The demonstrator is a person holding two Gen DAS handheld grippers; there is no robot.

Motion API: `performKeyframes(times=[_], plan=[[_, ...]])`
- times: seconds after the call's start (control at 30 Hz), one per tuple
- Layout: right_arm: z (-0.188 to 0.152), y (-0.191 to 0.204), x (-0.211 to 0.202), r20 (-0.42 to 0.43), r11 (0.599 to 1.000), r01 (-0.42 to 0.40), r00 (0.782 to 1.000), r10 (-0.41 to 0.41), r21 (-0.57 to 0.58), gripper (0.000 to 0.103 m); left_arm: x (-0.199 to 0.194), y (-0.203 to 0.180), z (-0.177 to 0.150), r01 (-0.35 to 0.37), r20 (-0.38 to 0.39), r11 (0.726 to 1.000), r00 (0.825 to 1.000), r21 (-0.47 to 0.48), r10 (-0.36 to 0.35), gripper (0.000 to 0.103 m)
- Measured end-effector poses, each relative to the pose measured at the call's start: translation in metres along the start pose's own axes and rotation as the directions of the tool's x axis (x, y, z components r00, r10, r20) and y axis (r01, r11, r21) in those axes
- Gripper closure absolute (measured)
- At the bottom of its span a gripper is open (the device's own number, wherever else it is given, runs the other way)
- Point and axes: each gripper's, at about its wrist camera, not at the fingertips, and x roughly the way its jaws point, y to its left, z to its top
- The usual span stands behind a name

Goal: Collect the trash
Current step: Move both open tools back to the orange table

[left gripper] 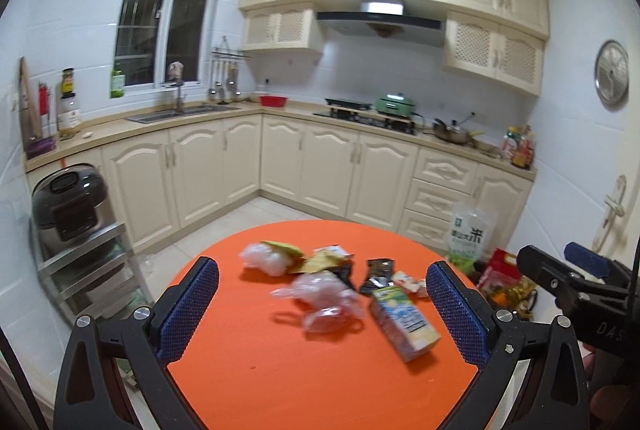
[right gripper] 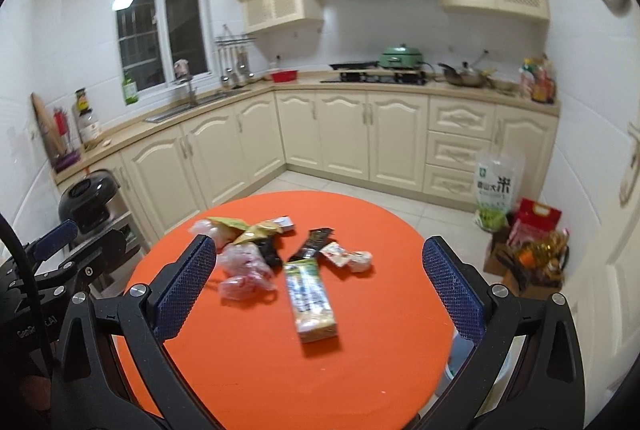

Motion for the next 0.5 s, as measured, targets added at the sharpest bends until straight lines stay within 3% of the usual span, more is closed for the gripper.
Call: performKeyframes(times=[0.17, 0.27, 0.5], plan=[[-0.002, 0.016, 0.008, -0.021, 0.999, -0.017, 1.0, 0.016, -0.034, 0.0, -0.011, -0.004, -0.021, -0.018, -0.026, 1.0, 0.999, 0.003, 0.018, 0.001], [-0.006, 0.015, 0.021, -0.049, 0.999, -0.014, 0.999, 0.012, -0.036, 0.0, -0.004, -0.001, -0.017, -0.021, -0.056, 1.0, 0.998, -0.002, 0.021, 0.001], [-0.022, -0.006, 0.063, -0.151, 1.0, 0.014, 0.988, -0.017, -0.017, 0.0, 0.053, -0.001, 0.012, -0.014, -0.165, 1.0, 0.986, -0.016, 0.012, 0.001]])
